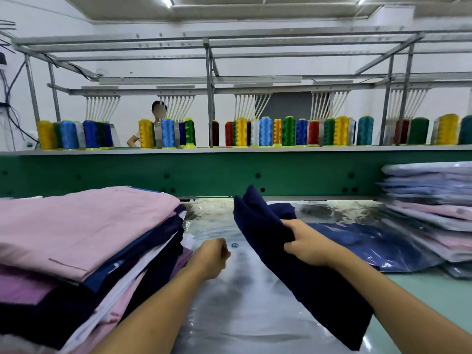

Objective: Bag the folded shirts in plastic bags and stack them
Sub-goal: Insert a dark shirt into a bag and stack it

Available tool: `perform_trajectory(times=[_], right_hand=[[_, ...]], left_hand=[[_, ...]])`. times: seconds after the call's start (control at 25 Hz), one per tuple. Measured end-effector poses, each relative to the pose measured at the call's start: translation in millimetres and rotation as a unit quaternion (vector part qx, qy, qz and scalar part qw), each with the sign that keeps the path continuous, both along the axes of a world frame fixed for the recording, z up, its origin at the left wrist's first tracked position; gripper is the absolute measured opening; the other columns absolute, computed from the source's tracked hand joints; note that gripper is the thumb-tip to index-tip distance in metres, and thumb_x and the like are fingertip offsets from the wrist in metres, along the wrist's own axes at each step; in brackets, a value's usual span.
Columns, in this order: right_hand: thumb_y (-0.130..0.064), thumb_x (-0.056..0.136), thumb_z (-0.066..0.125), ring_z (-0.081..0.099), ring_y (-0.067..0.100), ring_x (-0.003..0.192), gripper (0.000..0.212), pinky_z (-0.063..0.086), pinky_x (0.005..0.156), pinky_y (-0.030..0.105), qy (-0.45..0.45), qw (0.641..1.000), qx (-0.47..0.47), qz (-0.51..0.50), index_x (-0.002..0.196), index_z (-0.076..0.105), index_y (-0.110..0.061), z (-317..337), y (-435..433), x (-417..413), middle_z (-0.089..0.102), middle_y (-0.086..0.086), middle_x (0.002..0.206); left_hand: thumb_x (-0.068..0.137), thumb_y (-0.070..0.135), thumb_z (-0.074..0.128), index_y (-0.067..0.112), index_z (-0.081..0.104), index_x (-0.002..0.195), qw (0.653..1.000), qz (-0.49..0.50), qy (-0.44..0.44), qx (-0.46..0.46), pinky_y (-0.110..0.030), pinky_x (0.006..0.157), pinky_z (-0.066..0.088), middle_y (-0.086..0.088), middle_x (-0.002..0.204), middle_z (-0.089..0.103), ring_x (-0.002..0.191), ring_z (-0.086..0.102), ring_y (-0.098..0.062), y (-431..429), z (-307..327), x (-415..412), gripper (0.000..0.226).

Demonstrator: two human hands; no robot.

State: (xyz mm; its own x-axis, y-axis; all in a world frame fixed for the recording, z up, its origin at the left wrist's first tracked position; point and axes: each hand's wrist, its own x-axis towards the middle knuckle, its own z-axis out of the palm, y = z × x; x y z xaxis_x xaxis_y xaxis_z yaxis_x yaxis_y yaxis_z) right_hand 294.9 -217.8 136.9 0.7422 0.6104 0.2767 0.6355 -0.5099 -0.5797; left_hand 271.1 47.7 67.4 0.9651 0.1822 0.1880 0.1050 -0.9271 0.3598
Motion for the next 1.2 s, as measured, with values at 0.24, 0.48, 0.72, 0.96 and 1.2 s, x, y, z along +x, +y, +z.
perform_trajectory(times=[0.24, 0.48, 0.72, 0.96, 1.2], right_hand=[[0.004, 0.074, 0.042, 0.061, 0.006, 0.112, 0.076, 0.049, 0.093, 0.028, -0.038, 0.994, -0.089, 0.053, 0.133, 0.059, -0.041, -14.2, 4.9, -17.1, 0.068, -0.014, 0.121], [0.001, 0.076, 0.039, 0.058, 0.012, 0.123, 0.090, 0.048, 0.102, 0.036, -0.036, 0.985, -0.164, 0.045, 0.142, 0.041, -0.059, -25.2, 2.3, -9.8, 0.061, -0.019, 0.135], [0.000, 0.076, 0.036, 0.058, 0.016, 0.117, 0.092, 0.047, 0.099, 0.032, -0.015, 0.978, -0.196, 0.073, 0.139, 0.036, -0.067, -28.6, 11.6, -7.6, 0.062, -0.013, 0.133], [0.001, 0.085, 0.038, 0.052, 0.024, 0.130, 0.081, 0.042, 0.106, 0.032, -0.004, 0.972, -0.225, 0.063, 0.148, 0.039, -0.050, -32.8, 23.2, 0.3, 0.055, -0.002, 0.145], [0.006, 0.082, 0.043, 0.064, 0.014, 0.089, 0.080, 0.045, 0.061, 0.009, 0.068, 0.977, -0.196, -0.042, 0.152, 0.042, -0.034, -13.3, 13.7, 23.6, 0.058, 0.007, 0.131]], left_hand=[[0.096, 0.005, 0.046, 0.017, 0.048, 0.071, 0.959, 0.023, -0.051, -0.278, -0.022, 0.046, 0.048, 0.004, 0.057, 0.062, 0.050, 0.052, -0.012, 1.4, 12.6, 23.1, 0.028], [0.103, 0.018, 0.054, 0.008, 0.050, 0.092, 0.888, -0.051, -0.094, -0.447, -0.043, 0.077, 0.058, -0.016, 0.095, 0.076, 0.086, 0.074, -0.027, 6.7, 12.0, 23.7, 0.015], [0.104, 0.033, 0.049, 0.017, 0.048, 0.096, 0.919, -0.089, -0.156, -0.350, -0.030, 0.052, 0.037, 0.014, 0.099, 0.076, 0.045, 0.032, -0.016, 5.3, 28.5, 27.1, 0.018], [0.104, 0.035, 0.045, 0.032, 0.045, 0.090, 0.965, -0.099, -0.216, -0.114, -0.026, 0.047, 0.034, 0.017, 0.094, 0.074, 0.040, 0.043, -0.004, -13.3, 44.7, 11.0, 0.014], [0.105, 0.028, 0.046, 0.016, 0.045, 0.105, 0.957, -0.199, -0.144, 0.155, -0.039, 0.062, 0.050, -0.004, 0.090, 0.071, 0.071, 0.060, -0.024, -18.1, 43.6, -2.4, 0.011]])
